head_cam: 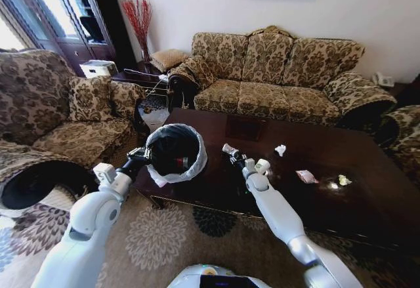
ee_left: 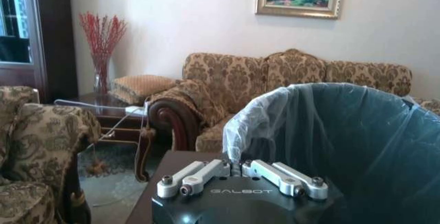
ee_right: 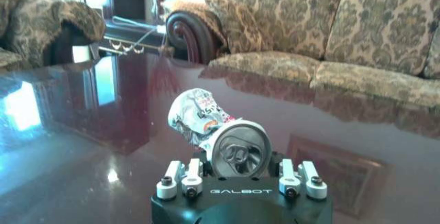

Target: Move to the front of the table and place the trash on the table into the trash bin.

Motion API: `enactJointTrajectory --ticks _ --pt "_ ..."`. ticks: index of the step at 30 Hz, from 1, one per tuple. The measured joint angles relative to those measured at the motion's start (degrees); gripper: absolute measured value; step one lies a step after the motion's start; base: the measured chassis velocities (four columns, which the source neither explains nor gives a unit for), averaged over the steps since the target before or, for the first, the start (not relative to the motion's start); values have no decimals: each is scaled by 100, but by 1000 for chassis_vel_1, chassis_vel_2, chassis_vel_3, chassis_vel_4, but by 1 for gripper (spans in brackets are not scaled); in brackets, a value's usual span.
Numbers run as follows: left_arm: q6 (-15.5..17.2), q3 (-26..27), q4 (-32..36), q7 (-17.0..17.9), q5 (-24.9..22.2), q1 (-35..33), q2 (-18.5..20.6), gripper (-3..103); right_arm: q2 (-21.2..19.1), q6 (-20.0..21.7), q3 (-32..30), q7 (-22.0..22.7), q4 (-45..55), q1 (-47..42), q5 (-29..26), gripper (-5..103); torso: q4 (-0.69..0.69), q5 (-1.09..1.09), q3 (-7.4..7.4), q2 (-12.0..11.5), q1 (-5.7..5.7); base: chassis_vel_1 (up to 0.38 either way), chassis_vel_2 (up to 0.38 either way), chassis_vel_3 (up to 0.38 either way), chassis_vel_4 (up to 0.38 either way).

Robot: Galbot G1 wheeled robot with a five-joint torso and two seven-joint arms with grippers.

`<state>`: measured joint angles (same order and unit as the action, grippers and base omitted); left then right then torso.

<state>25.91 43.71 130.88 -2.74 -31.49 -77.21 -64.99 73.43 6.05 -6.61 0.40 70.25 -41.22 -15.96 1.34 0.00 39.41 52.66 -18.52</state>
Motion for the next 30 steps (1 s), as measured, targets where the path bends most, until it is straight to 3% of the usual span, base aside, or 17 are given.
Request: enactJointTrajectory --ticks 6,12,15,21,30 --pt "-4 -6 45 0 5 -37 -24 3 -262 15 -37 151 866 -251 -84 47 -1 2 0 0 0 0 0 0 0" --pt "-28 -62 26 -21 99 -63 -104 3 -780 625 208 764 2545 -3 -948 47 0 1 0 0 1 0 0 0 0" --pt "-30 -96 25 -34 158 -76 -148 3 -1187 1049 726 1141 3573 570 -1702 47 1 0 0 0 0 0 0 0 0" --pt "0 -133 -34 -26 174 1 -73 3 -1388 1542 1693 1657 4462 1498 -2600 47 2 -1 -1 0 1 0 0 0 0" --pt "100 -104 -100 -5 134 72 97 3 -1700 1687 2784 1523 5076 2022 -2799 47 -2 0 0 0 0 0 0 0 0"
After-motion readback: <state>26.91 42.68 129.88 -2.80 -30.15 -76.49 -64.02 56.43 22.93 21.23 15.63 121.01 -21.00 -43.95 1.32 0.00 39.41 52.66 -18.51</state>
